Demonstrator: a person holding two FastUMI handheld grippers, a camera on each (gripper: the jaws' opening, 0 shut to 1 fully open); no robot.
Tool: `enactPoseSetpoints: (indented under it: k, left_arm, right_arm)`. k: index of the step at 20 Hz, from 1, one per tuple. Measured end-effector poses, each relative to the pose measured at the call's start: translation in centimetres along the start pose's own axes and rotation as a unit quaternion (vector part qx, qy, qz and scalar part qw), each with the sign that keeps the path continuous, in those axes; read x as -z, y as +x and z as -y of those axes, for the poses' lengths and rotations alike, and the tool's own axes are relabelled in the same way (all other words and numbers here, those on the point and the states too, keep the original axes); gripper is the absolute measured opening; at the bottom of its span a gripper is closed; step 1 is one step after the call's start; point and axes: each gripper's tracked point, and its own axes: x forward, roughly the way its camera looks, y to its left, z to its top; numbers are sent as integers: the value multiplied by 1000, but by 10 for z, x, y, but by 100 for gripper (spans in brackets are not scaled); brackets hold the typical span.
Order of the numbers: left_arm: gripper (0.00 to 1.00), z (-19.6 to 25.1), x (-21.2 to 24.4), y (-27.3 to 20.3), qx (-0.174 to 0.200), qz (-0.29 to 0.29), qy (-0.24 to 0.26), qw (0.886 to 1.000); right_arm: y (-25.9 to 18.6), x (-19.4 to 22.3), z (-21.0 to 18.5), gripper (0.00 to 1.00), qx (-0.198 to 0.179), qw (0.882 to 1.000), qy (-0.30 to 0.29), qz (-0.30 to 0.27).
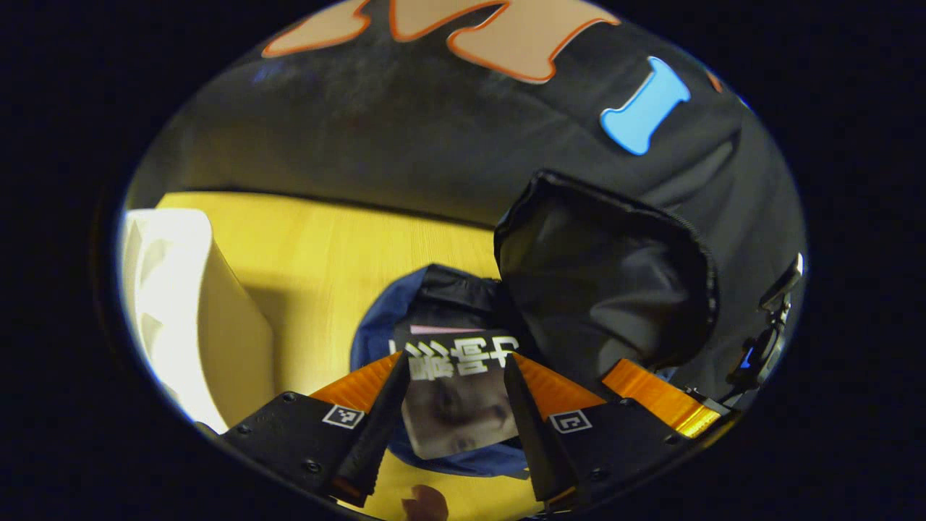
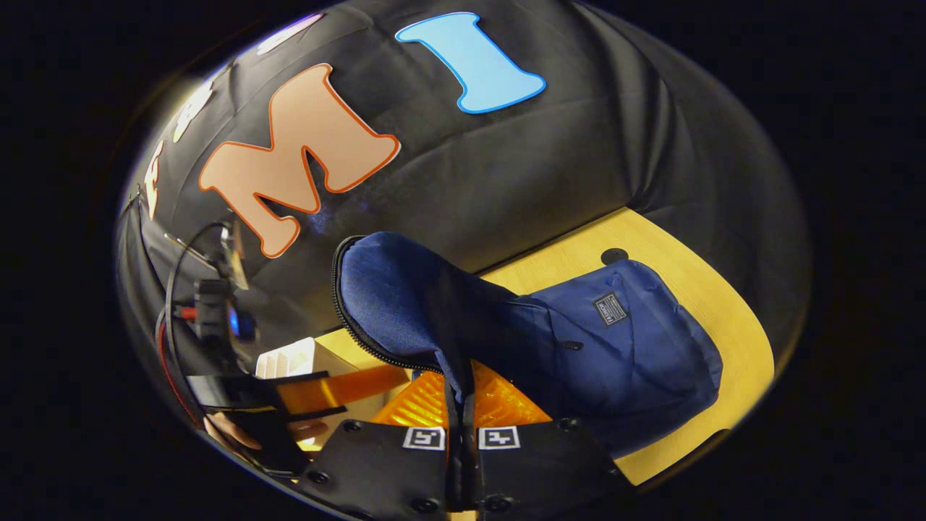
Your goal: Open the schoolbag, grab two books from the bookshelf and put them into the schoolbag.
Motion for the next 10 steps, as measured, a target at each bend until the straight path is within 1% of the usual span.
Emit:
enactPoseSetpoints:
  k: [1,4,7,9,10]
  left_arm:
    - [78,0,-11,-11,-15,17,19,1000]
    - [88,9,-39,-37,-49,75,68,994]
    - [89,-5,-67,-82,-85,140,120,979]
    - [89,-11,-87,-115,-104,181,139,968]
    - [89,-12,-95,-134,-108,200,143,963]
  right_arm:
    - [0,1,0,5,1,1000,-2,1]
    - [1,2,-2,5,6,1000,-8,6]
    - [-1,4,-2,4,10,1000,-14,11]
    - [-2,5,-2,2,13,1000,-17,15]
    - [-3,5,-2,5,13,1000,-18,18]
